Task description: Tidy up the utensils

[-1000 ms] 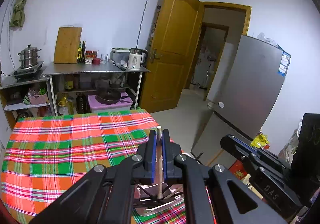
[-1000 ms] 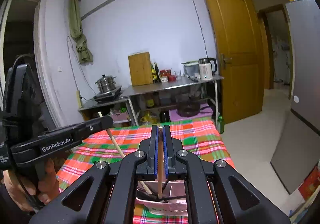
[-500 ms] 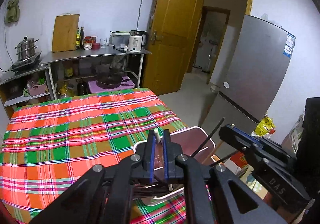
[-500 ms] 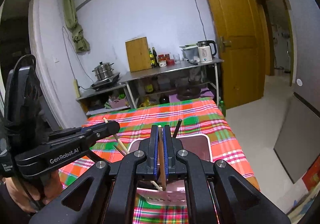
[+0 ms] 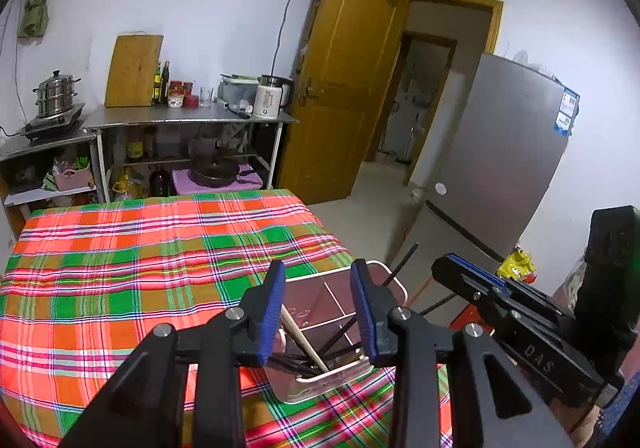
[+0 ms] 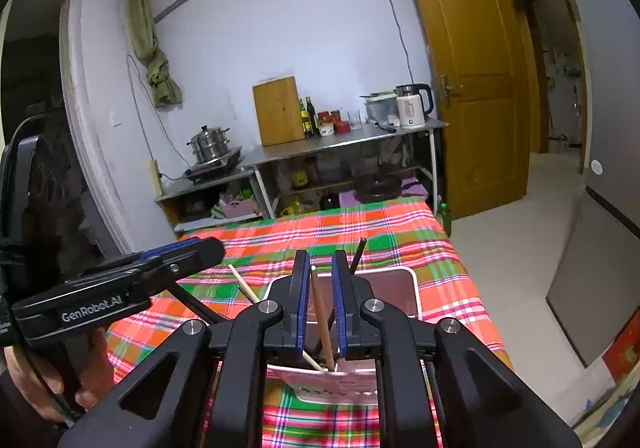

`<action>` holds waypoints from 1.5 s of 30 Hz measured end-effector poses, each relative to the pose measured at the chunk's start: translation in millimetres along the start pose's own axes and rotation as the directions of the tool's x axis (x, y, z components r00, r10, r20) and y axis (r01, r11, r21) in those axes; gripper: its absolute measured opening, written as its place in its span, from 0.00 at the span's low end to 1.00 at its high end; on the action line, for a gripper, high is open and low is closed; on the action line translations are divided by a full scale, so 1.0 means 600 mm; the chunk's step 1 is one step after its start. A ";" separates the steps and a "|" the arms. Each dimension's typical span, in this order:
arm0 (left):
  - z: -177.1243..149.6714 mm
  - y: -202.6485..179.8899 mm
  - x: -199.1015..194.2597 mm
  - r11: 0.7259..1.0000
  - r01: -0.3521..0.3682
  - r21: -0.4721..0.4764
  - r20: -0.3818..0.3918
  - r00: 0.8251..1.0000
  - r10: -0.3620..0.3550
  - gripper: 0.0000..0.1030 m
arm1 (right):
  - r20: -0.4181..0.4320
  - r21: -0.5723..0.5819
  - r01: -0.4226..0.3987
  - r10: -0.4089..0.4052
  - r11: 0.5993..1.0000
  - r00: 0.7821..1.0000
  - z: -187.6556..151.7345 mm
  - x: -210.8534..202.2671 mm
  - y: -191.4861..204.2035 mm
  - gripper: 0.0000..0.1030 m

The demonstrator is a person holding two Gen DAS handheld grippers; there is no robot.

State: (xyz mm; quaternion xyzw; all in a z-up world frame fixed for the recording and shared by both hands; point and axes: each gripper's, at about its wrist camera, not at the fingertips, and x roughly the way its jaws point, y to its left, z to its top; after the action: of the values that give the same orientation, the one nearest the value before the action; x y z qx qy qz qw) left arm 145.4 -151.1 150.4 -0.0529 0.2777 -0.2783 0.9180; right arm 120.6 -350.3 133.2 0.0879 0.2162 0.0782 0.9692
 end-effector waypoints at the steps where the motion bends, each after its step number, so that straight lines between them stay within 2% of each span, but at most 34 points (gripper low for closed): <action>1: -0.002 0.001 -0.008 1.000 0.000 -0.003 0.007 1.000 0.000 0.35 | 0.006 -0.001 0.000 0.000 1.000 1.000 0.000 -0.005 0.001 0.11; 10: -0.056 0.011 -0.051 1.000 -0.017 0.002 0.024 1.000 0.017 0.37 | 0.016 0.002 0.010 -0.010 1.000 1.000 -0.022 -0.036 0.004 0.12; 13: -0.082 0.015 -0.056 1.000 -0.022 0.004 0.023 1.000 0.022 0.40 | 0.001 -0.004 0.016 -0.016 1.000 1.000 -0.041 -0.040 0.006 0.20; 23: -0.166 0.007 -0.066 0.999 -0.040 0.028 0.017 0.999 0.040 0.48 | -0.064 -0.016 0.043 -0.044 0.999 0.997 -0.126 -0.045 0.016 0.20; 32: -0.240 0.004 -0.073 0.999 -0.050 0.019 0.013 0.999 0.050 0.48 | -0.090 -0.054 0.060 -0.065 0.997 0.994 -0.203 -0.062 0.033 0.20; 45: -0.290 0.005 -0.083 0.996 -0.088 0.025 0.019 0.996 0.087 0.48 | -0.075 -0.067 0.098 -0.103 0.993 0.992 -0.248 -0.087 0.037 0.21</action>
State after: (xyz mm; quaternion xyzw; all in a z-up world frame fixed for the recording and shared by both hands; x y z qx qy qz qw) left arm 18.3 -111.6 27.3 -0.0311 0.2678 -0.2410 0.9323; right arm 7.2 -318.4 26.6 0.0433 0.2554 0.0395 0.9651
